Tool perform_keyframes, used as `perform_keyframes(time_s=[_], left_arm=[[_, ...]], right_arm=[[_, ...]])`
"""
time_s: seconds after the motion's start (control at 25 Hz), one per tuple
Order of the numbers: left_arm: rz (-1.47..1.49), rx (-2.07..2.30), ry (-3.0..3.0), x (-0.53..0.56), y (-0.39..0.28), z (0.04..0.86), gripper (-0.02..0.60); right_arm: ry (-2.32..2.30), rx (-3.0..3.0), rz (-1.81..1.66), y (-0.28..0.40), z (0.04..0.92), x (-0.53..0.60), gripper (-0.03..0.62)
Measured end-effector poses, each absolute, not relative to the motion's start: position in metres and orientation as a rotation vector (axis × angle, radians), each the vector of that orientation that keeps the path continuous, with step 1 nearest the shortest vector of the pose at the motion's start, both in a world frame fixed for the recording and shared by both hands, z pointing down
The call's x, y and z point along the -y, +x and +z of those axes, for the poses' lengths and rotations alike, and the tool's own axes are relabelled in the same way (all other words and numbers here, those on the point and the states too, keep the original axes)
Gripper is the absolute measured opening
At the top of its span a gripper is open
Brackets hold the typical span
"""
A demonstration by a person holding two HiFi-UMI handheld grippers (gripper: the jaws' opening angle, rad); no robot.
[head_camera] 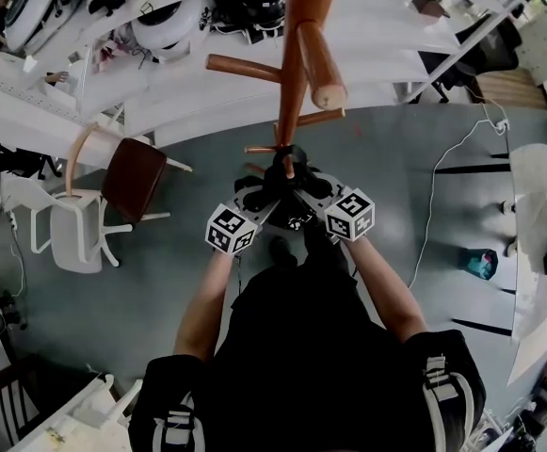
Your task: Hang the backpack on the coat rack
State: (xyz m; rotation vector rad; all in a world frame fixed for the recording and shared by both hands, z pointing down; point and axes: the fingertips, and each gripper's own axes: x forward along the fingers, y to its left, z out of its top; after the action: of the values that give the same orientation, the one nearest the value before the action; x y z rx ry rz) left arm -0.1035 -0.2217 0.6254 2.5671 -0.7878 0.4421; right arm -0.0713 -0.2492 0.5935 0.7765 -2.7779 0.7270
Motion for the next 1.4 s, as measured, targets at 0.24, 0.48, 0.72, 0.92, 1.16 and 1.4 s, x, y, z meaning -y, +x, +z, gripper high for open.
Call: perform_keyframes(time_s=[0.24,0.48,0.72,0.92,1.16,1.4], left_arm=[[0.468,0.787,2.557,0.23,-0.101,0.637,0.08],[0.489,0.784,2.525,0.232,-0.099,0.651,0.078],[0.509,0.779,2.494,0.238,-0.098,0.664,0.078],[0.545,0.772,2.476,0.241,-0.1,0.677,0.078],[0.531,0.786,2.437,0.246,-0.101,0.686,0.08],[0.54,0.793,2.397,0.245,-0.103,0.699,0.08]], right_arm=[[0.781,2.765,0.751,-0.068,0.606,0.257,0.1],[0.779,2.741,0.751,-0.067,0.619,0.26,0.1],[0.77,2.717,0.77,-0.066,0.632,0.266,0.1],[0.753,2.693,0.779,-0.068,0.645,0.269,0.1],[0.763,2.674,0.792,-0.07,0.654,0.275,0.1],[0.743,2.645,0.798,-0.072,0.666,0.274,0.1]])
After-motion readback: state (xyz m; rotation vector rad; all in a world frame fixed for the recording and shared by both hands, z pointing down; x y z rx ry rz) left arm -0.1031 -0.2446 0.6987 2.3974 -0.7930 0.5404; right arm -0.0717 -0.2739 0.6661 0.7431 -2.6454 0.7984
